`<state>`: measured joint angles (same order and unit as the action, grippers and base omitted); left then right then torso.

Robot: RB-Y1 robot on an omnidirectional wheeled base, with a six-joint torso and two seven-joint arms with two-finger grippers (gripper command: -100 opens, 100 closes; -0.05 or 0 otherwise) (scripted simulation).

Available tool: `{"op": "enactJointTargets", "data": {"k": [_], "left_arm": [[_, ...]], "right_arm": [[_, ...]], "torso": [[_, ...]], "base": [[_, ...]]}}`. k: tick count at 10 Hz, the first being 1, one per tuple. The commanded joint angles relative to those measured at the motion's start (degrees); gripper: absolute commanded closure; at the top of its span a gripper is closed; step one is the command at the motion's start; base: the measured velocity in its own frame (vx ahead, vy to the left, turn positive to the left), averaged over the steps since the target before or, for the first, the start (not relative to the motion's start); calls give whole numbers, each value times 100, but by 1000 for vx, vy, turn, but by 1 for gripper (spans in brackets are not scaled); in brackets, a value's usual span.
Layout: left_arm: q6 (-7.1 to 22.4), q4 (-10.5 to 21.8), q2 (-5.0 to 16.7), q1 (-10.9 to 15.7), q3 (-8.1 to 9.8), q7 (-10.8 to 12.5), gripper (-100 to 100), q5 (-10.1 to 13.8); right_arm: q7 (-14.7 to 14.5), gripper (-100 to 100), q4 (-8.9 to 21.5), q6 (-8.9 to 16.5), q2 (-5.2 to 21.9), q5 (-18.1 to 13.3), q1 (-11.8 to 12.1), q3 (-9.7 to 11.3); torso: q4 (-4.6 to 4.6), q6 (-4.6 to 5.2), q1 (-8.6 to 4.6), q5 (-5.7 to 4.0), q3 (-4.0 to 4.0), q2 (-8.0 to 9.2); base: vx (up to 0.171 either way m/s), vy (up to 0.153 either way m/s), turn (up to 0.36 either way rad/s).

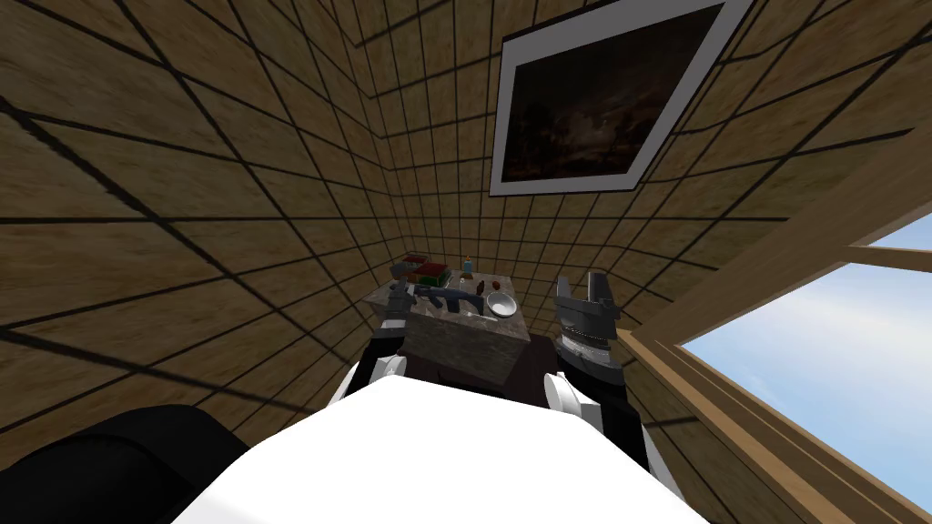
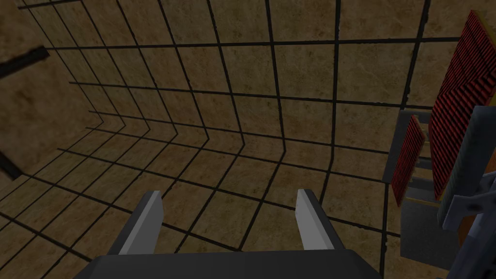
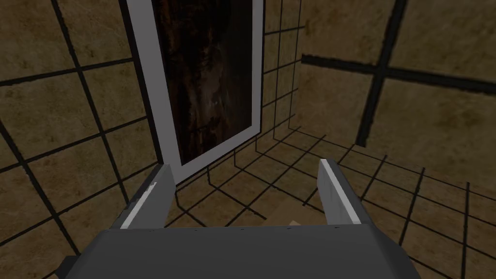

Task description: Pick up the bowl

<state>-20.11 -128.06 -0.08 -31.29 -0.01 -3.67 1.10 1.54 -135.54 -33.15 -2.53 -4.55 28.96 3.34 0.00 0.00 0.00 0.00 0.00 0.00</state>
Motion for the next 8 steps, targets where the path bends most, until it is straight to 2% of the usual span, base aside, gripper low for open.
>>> {"op": "enactJointTargets", "data": {"k": [1, 3, 4, 6, 7, 8], "left_arm": [[0, 0, 0, 0, 0, 0, 0, 0], [0, 0, 0, 1, 0, 0, 0, 0], [0, 0, 0, 1, 0, 0, 0, 0], [0, 0, 0, 1, 0, 0, 0, 0], [0, 0, 0, 1, -1, 0, 0, 0], [0, 0, 0, 1, 0, 0, 0, 0]], "right_arm": [[23, -100, 31, -27, 258, 23, 24, -2], [63, -100, 113, -80, 601, 63, 62, -16], [63, -100, 113, -80, 664, 63, 62, -16], [105, -100, 260, -141, 1058, 99, 96, -50], [105, -100, 260, -141, 1125, 99, 96, -50], [123, -100, 360, -171, 1347, 109, 109, -72]], "torso": [[0, 0, 0, 0, 0, 0], [3, -1, 6, 1, 9, 16], [5, -1, 10, 2, 13, 23], [4, -1, 9, 2, 11, 20], [6, -1, 14, 3, 15, 27], [6, 1, 11, 3, 15, 25]], "base": [[-20, 11, 53], [-58, 28, 71], [-49, 24, 25], [-61, 38, 80], [-60, 34, 36], [-59, 43, 76]]}}
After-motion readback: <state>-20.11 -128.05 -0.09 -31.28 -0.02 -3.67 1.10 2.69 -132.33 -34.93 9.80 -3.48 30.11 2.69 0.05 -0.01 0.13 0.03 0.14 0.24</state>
